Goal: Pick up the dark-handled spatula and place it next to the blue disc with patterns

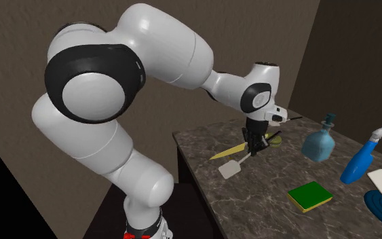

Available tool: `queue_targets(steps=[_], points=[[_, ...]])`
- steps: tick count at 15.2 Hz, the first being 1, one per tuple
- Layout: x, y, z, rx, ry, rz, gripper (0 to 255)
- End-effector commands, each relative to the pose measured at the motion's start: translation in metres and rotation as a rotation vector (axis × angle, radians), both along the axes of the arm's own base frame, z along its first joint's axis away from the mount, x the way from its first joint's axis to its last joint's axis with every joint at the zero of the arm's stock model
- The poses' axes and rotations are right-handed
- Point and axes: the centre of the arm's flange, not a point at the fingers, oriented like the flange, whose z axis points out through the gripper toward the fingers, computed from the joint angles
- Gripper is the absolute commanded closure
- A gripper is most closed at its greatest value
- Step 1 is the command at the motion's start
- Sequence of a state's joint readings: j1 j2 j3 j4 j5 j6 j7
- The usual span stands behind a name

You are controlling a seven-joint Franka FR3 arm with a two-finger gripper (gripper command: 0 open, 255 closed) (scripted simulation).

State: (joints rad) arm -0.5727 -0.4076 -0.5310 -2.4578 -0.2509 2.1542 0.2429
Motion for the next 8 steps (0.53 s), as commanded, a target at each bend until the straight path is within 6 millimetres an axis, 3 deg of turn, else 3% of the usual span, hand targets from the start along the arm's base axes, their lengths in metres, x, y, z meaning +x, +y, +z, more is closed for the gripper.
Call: queue_targets(steps=[1,8], points=[[-0.023,-0.012,-0.002,0.0,0.0,0.002,255],[-0.099,-0.066,-0.002,0.0,0.0,0.002,255]])
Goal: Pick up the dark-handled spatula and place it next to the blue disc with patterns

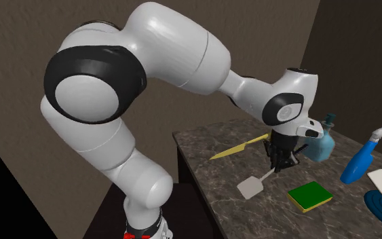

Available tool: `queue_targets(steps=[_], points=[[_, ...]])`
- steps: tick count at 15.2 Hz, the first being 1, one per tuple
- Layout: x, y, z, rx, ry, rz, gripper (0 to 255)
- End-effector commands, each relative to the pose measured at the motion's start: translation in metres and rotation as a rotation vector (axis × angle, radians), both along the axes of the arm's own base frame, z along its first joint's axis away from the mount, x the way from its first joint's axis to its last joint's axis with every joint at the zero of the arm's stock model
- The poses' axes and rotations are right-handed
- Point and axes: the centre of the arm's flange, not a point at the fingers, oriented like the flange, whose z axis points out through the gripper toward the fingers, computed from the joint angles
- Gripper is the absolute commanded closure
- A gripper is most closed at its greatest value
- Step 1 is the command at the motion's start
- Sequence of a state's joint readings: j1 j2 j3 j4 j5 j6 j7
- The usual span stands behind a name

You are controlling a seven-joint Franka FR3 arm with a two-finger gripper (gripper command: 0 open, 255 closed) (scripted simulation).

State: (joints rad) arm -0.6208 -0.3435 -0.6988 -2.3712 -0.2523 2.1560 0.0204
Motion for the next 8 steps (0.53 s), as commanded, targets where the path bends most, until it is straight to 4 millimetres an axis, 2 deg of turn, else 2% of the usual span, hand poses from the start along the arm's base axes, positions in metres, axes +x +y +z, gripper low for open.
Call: queue_targets(steps=[1,8], points=[[-0.024,-0.014,-0.002,-0.001,0.001,0.002,255],[-0.1,-0.068,-0.002,-0.001,0.001,0.002,255]])
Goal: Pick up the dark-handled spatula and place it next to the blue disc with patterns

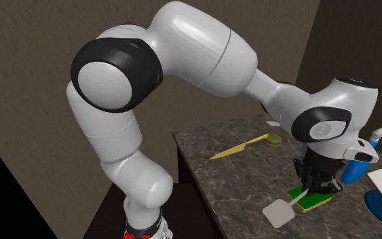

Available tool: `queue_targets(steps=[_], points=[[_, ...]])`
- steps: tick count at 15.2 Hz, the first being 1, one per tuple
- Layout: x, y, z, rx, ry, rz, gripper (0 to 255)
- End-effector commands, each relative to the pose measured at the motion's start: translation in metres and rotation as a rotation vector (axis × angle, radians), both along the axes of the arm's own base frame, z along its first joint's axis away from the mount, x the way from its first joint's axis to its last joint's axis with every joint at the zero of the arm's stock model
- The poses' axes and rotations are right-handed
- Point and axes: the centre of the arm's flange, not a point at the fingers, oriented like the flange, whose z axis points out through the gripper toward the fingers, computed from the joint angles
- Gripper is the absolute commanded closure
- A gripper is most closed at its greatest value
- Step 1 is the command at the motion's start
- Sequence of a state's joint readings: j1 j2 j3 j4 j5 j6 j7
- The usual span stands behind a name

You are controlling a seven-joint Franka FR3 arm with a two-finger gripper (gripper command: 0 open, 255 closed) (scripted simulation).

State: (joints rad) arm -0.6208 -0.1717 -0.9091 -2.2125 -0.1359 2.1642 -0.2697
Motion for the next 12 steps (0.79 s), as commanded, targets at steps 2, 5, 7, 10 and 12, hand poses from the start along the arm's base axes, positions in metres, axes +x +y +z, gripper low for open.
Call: queue_targets(steps=[2,5,7,10,12], points=[[-0.03,-0.021,0.0,-0.001,0.0,0.003,255],[-0.062,-0.044,0.0,-0.001,0.0,0.003,255],[-0.084,-0.059,0.0,-0.001,0.0,0.003,255],[-0.116,-0.082,0.0,-0.001,0.0,0.003,255],[-0.138,-0.097,0.0,-0.001,0.0,0.003,255]])
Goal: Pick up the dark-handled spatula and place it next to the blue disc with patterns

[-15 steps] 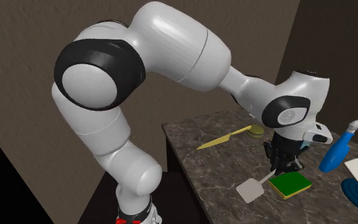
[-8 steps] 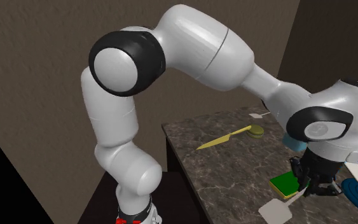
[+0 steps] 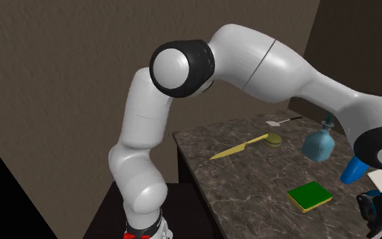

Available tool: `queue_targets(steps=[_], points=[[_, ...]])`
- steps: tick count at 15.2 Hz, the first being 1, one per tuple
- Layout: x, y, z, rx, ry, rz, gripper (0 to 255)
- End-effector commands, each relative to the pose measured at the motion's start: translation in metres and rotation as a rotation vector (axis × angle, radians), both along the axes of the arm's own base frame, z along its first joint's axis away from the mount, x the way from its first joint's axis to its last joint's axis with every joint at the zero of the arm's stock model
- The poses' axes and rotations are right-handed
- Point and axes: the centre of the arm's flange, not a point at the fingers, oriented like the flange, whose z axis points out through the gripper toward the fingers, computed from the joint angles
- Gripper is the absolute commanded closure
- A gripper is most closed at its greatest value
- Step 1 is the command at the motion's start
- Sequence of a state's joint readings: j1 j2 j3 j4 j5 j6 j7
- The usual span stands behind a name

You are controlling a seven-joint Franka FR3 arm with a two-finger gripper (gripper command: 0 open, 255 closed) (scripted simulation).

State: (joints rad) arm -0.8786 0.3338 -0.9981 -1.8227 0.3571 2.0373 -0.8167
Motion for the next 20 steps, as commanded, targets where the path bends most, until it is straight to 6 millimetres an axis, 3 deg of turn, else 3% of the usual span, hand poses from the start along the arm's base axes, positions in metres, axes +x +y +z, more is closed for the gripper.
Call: queue_targets(steps=[1,6,20], points=[[-0.019,-0.016,-0.001,0.0,-0.003,0.002,255],[-0.071,-0.053,-0.001,0.0,-0.003,0.002,255],[-0.071,-0.053,-0.075,0.0,-0.003,0.002,255]])
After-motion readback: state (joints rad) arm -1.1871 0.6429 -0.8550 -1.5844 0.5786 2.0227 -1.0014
